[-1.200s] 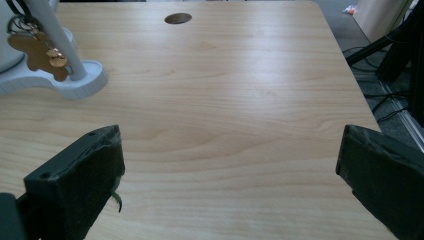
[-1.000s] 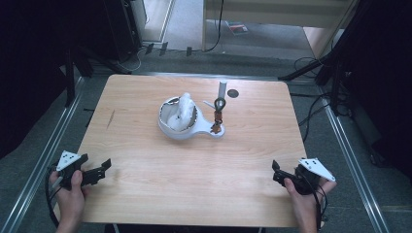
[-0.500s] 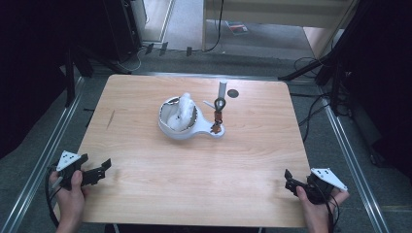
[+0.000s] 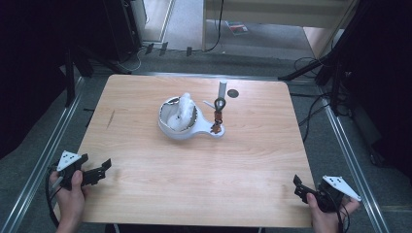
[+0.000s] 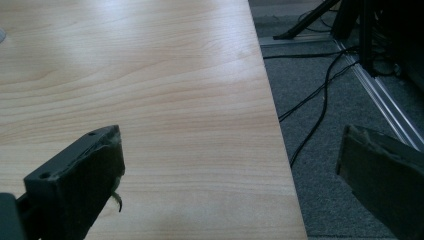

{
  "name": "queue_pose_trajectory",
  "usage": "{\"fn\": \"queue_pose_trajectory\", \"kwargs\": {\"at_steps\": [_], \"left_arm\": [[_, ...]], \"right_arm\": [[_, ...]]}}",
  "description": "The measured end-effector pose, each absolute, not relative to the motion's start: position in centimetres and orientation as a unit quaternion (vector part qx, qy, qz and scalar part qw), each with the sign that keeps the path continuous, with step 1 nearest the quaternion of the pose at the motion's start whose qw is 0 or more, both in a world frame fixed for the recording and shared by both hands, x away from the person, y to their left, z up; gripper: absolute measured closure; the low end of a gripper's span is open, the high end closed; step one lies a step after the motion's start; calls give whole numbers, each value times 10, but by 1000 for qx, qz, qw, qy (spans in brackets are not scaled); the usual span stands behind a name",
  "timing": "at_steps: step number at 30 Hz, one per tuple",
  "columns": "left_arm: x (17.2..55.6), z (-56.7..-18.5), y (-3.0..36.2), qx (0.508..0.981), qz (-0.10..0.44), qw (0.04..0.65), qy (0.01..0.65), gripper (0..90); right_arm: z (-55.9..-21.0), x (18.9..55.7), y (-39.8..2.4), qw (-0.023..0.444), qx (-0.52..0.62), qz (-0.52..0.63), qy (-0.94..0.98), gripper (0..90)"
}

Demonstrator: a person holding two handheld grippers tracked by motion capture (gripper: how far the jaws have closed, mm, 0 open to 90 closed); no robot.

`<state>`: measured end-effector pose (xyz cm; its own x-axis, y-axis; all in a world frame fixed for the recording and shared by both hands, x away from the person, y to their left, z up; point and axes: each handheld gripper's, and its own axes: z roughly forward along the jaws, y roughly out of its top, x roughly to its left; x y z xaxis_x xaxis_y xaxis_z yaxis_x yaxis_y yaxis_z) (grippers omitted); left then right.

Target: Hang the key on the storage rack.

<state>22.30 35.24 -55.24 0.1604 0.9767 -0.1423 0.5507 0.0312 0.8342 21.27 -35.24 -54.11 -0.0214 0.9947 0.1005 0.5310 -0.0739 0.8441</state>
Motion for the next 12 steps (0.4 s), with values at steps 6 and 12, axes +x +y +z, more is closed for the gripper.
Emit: {"fn": "queue_pose_trajectory", "kwargs": {"at_steps": [6,12], "left_arm": [[223,-553,352,644,262,406,593,70],[224,-553,352,647,263,402,592,70]], "right_arm": [[-543,214,-350,305,628,373,611,0],[-544,213,-349,309,629,373,608,0]]}}
